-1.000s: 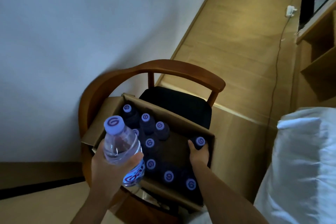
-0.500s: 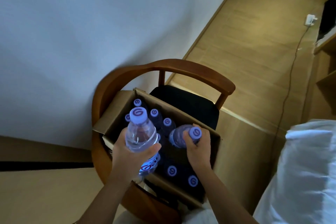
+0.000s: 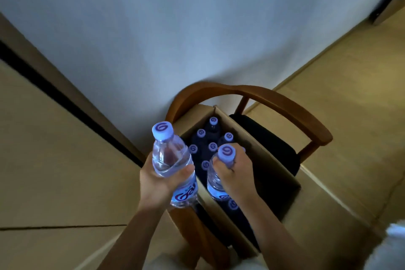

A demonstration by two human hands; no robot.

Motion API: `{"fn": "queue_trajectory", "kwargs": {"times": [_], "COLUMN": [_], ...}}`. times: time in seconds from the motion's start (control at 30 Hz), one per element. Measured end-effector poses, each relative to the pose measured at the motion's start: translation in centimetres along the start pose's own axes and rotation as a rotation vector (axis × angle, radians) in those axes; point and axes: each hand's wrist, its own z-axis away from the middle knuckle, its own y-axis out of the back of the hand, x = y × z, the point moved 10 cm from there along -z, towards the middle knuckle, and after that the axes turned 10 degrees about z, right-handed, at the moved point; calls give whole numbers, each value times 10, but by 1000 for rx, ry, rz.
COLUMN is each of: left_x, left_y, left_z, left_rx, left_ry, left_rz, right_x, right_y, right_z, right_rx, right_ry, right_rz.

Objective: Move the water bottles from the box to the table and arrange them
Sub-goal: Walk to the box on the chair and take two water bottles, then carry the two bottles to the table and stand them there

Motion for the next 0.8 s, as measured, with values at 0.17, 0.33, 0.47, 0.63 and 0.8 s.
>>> {"fn": "queue_trajectory", "kwargs": {"times": [0.17, 0.33, 0.47, 0.63, 0.8], "left_x": [33, 65, 87, 118, 142], "left_y": [74, 171, 257, 374, 481], "left_z": [25, 75, 130, 218, 319], "left_rx": [138, 285, 397, 601, 863], "left_ry": [-89, -181, -244, -365, -462], "left_rz": [6, 43, 35, -8, -38], "right_x": [-58, -123, -183, -248, -317], "right_y": [-55, -126, -179, -262, -344], "right_z": [20, 78, 144, 239, 343], "right_rx": [-137, -331, -391, -517, -714], "right_ry": [106, 250, 354, 445, 656], "right_rz": [-46, -33, -70, -133, -174]}}
